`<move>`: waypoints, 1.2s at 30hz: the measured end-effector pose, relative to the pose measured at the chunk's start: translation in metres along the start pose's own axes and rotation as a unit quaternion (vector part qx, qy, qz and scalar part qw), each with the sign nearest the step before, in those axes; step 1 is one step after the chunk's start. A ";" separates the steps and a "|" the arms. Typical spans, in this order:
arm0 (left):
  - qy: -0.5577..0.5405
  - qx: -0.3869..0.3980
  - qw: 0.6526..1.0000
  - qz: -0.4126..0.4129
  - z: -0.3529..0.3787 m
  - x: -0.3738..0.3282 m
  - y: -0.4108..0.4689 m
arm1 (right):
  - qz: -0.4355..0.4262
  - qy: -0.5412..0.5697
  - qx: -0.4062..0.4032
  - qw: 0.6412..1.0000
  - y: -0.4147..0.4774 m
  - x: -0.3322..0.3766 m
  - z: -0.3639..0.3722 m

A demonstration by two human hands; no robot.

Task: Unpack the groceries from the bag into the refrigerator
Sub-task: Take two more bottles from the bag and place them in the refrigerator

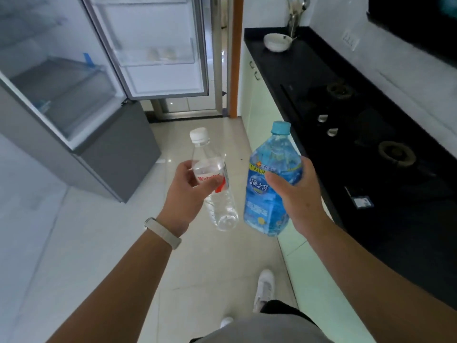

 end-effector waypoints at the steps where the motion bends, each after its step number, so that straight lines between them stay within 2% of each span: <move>1: -0.001 -0.011 1.000 -0.005 -0.003 0.001 0.005 | 0.002 0.003 0.011 1.000 0.008 -0.002 0.008; 9: 0.015 -0.079 0.996 -0.022 -0.011 -0.006 0.081 | 0.026 0.002 0.088 0.996 0.107 -0.020 0.045; 15: 0.044 -0.101 0.994 -0.008 0.006 -0.036 0.153 | 0.020 -0.007 0.147 0.989 0.193 -0.007 0.052; 22: 0.062 -0.147 0.987 -0.011 0.015 -0.051 0.191 | 0.007 0.000 0.214 0.977 0.265 0.005 0.073; 26: 0.061 -0.184 0.981 -0.013 -0.002 -0.057 0.209 | 0.010 0.014 0.247 0.969 0.294 0.008 0.095; 36: 0.069 -0.207 0.976 -0.026 -0.068 -0.040 0.276 | 0.011 0.004 0.276 0.961 0.355 0.002 0.194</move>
Point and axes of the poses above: each hand's wrist, its own y-axis towards the middle knuckle, its own z-axis out of the palm, x = y × z, the point moved 5 cm from there along y, towards the middle knuckle
